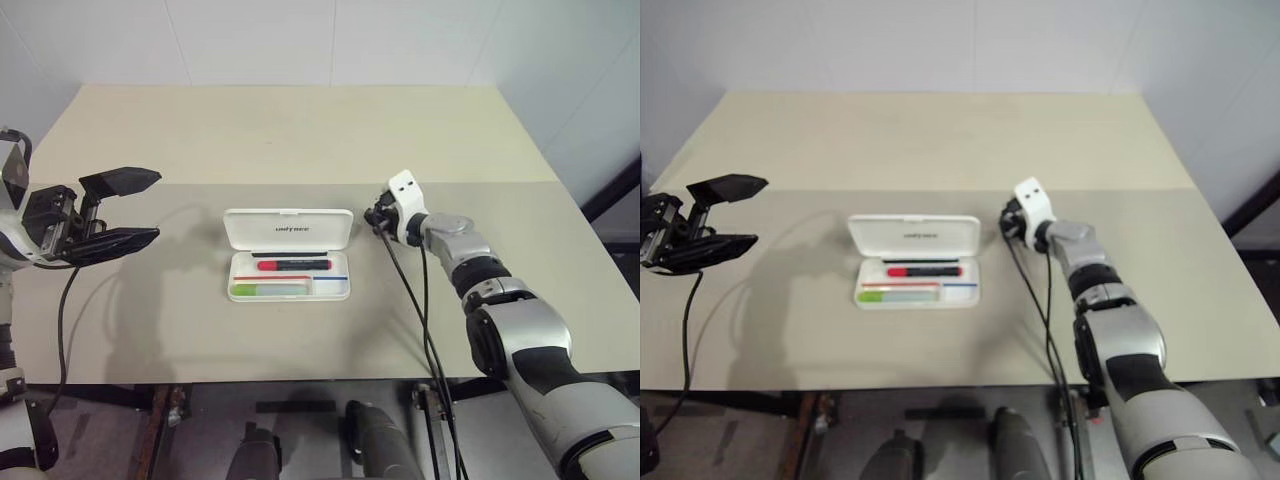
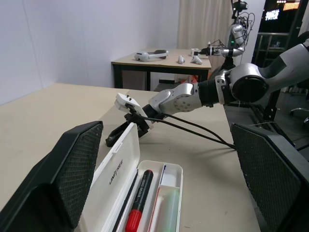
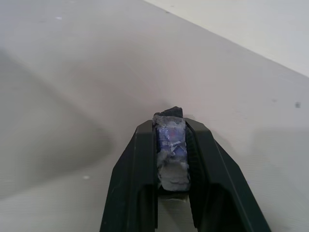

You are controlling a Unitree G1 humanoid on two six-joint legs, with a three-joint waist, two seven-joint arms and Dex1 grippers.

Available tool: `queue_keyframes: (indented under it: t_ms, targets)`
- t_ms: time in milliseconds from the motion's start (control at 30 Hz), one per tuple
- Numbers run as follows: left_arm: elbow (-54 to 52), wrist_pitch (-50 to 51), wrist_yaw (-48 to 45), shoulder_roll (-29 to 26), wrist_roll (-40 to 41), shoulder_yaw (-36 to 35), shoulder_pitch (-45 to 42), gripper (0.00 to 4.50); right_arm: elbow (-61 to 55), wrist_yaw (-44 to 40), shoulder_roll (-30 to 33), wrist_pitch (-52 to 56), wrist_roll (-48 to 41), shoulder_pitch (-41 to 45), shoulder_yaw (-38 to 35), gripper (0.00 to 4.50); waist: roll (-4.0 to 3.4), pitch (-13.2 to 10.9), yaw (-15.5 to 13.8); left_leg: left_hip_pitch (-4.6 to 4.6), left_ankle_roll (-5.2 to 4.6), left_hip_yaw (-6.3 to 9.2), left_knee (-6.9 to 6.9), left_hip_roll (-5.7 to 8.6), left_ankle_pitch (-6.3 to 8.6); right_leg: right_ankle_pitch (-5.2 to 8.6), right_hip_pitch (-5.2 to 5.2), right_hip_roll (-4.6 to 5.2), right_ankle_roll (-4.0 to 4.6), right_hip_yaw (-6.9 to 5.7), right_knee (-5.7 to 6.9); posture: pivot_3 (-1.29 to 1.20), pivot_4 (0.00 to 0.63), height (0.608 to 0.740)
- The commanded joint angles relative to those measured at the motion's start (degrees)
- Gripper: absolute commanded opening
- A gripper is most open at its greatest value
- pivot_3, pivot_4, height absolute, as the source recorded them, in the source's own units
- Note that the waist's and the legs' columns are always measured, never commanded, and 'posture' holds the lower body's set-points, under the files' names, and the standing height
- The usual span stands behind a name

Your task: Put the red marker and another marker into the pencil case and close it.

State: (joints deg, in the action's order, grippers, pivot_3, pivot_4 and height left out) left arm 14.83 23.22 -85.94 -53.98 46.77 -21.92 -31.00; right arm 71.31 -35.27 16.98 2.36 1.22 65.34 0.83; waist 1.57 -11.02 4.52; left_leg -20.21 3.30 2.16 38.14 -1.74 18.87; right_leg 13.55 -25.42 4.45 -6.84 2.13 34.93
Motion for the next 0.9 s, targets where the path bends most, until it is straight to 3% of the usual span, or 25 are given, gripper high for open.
queue_keyframes:
  t_ms: [33,400,567,767,900]
  targets:
    - [-1.13,-0.85,-1.29,-0.04,0.43,-1.68,-0.48,4.50,-1.69,2.57,3.07,-1.49,0.63,2.46,-1.07,0.42,-0.01,-0.01,0.04,-0.02,0.00,0.00,-0.02,0.00,0.00,0.00,0.00,0.00,0.00,-0.01,-0.05,0.00,0.150,0.740]
    - [-5.28,0.00,-0.23,1.26,1.55,-2.59,1.67,4.50,-13.67,-3.45,5.63,-0.37,-1.13,5.31,-1.50,0.42,-0.09,-0.05,1.38,-0.10,-0.03,-0.10,-0.29,-0.05,0.02,0.02,-0.18,-0.01,-0.01,0.01,-0.32,0.00,0.150,0.740]
    - [-9.50,1.25,0.12,2.09,3.35,-3.41,4.61,4.50,-35.30,-12.56,7.56,11.76,-6.57,1.11,-1.60,0.42,-0.18,-0.11,0.90,-0.13,-0.04,-0.08,-0.29,-0.05,0.05,0.03,-0.18,0.00,-0.02,0.00,-0.37,0.00,0.150,0.740]
    - [-12.60,1.52,-0.64,2.87,4.73,-4.74,8.53,4.50,-68.16,-20.23,11.82,36.26,-19.62,-6.20,-1.20,0.42,-0.22,-0.14,-0.29,-0.15,-0.09,-0.07,-0.27,-0.06,0.07,0.03,-0.18,0.00,-0.02,-0.02,-0.38,0.00,0.150,0.740]
    - [-13.26,1.22,-0.99,3.23,4.41,-4.80,10.90,4.50,-84.50,-27.03,19.12,45.25,-26.05,-15.15,2.83,0.42,-0.20,-0.12,-1.39,-0.15,-0.13,-0.06,-0.22,-0.06,0.10,0.04,-0.17,-0.01,-0.01,-0.04,-0.41,0.00,0.150,0.740]
